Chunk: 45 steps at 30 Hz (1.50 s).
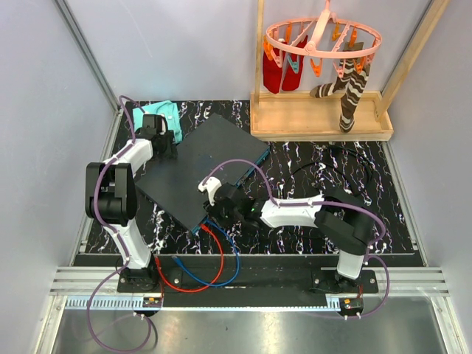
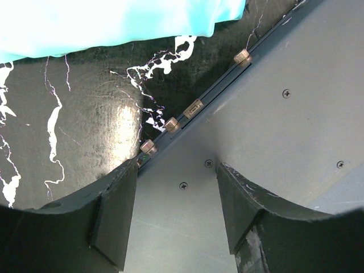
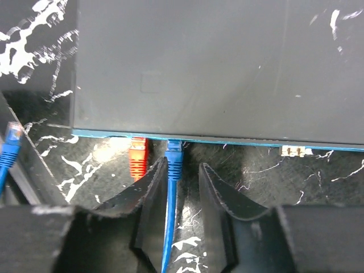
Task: Insert the plug into the switch port
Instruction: Insert the connector into the switch port.
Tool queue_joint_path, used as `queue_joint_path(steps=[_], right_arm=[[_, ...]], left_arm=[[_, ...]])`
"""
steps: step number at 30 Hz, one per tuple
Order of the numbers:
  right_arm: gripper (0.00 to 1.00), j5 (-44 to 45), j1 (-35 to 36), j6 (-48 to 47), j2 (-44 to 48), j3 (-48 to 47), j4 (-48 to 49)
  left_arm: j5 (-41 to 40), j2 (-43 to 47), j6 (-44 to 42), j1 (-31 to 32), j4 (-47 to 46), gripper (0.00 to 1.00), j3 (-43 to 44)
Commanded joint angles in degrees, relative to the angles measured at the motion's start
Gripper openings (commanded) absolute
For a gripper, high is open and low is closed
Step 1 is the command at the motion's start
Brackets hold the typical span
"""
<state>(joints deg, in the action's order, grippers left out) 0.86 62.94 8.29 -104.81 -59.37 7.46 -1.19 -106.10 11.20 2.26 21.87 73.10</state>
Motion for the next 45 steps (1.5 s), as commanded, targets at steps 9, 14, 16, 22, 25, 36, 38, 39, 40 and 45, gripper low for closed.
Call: queue_joint_path(steps=[9,14,16,22,25,36,38,39,40,45], right_arm=[[0.32,-2.71,-0.36,3.04,2.34,1.19,-1.4],[0.32,-4.29,-0.27,4.01,0.93,1.98,-1.49],[0.32,-4.73,-0.36,4.27,0.32,1.98,-1.4],[0.23,-5.34,-0.36,4.27,-1.27,1.89,0.01],[0.1,-5.87,-0.18,4.19,-2.76,1.37,0.71],[0.0,-1.23,-0.36,-0.11,-2.5,-2.85,6.07],[0.0,0.53,-0.88,-0.38,-1.54,-4.87,6.68],[0.0,1.24,-1.06,-0.47,-1.36,-5.4,7.56],[0.0,1.25,-1.24,-0.65,-1.36,-6.27,7.74],[0.08,-0.68,-1.41,0.05,-1.89,-5.32,4.86]], left_arm=[[7.96,-3.58,3.04,4.24,16.63,0.6,-3.58],[7.87,-3.85,3.12,4.33,16.72,0.6,-3.4],[7.87,-3.76,3.12,4.24,16.72,0.6,-3.4],[7.87,-3.76,3.21,4.33,16.72,0.6,-3.49],[7.87,-3.76,3.21,4.24,16.8,0.6,-3.49],[8.05,-3.32,2.77,5.12,16.8,0.56,-4.11],[8.05,-3.32,2.69,5.3,17.07,0.56,-4.11],[7.87,-3.32,2.6,5.38,16.98,0.56,-4.11],[7.96,-3.32,2.6,5.38,17.15,0.56,-4.11],[7.96,-3.67,2.68,5.47,17.51,0.6,-3.58]])
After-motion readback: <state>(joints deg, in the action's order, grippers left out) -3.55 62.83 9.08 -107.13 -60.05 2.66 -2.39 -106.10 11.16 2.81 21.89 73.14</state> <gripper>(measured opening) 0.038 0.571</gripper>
